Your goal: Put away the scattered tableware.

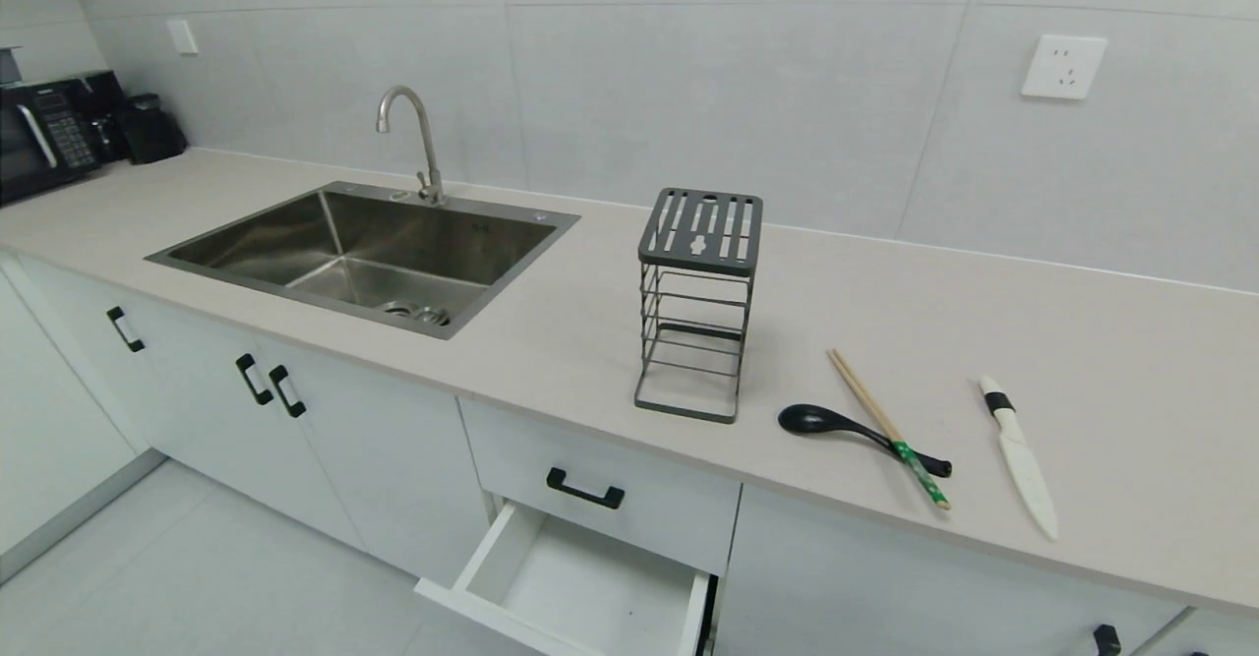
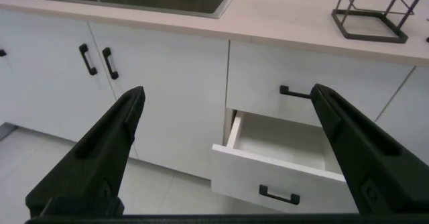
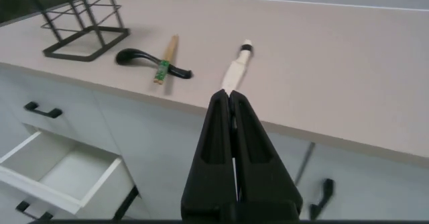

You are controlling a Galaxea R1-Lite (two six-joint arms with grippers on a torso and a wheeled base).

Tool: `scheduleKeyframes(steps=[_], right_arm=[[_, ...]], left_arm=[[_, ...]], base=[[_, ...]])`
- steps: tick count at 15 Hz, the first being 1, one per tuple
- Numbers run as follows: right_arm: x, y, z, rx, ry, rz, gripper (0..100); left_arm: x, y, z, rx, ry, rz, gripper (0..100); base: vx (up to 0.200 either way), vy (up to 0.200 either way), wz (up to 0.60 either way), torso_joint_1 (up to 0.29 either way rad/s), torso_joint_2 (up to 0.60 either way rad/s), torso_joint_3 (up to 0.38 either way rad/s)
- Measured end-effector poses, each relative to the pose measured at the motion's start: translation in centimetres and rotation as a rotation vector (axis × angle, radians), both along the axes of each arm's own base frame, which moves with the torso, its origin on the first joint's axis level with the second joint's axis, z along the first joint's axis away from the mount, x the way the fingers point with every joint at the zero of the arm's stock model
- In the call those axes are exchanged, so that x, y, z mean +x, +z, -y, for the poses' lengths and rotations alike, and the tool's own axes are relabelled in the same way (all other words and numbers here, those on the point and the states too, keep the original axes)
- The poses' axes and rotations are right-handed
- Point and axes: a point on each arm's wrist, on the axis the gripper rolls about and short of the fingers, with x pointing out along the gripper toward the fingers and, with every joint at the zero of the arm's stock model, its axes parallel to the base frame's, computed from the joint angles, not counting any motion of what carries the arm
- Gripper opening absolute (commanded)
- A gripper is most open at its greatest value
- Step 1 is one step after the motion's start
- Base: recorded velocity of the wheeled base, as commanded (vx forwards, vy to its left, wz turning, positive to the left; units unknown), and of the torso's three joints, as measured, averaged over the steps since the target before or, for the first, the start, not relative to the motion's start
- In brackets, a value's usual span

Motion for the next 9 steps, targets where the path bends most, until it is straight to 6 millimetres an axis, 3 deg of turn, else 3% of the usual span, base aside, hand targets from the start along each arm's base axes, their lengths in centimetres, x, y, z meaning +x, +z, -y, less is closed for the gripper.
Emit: scheduleKeyframes(steps=[4,5,9], right_arm=[[0.0,0.01,0.0,0.005,0.0,0.0,0],[0.0,0.01,0.0,0.005,0.0,0.0,100],[0.0,0.0,-0.01,0.0,0.003,0.0,100]], left_arm=[[0.0,0.01,0.0,0.0,0.0,0.001,100],[0.0,0.01,0.0,0.0,0.0,0.001,100],[0.0,0.01,0.0,0.0,0.0,0.001,100]], base=[[0.0,0.0,0.0,0.0,0.0,0.0],[0.0,0.0,0.0,0.0,0.0,0.0],[0.0,0.0,0.0,0.0,0.0,0.0]])
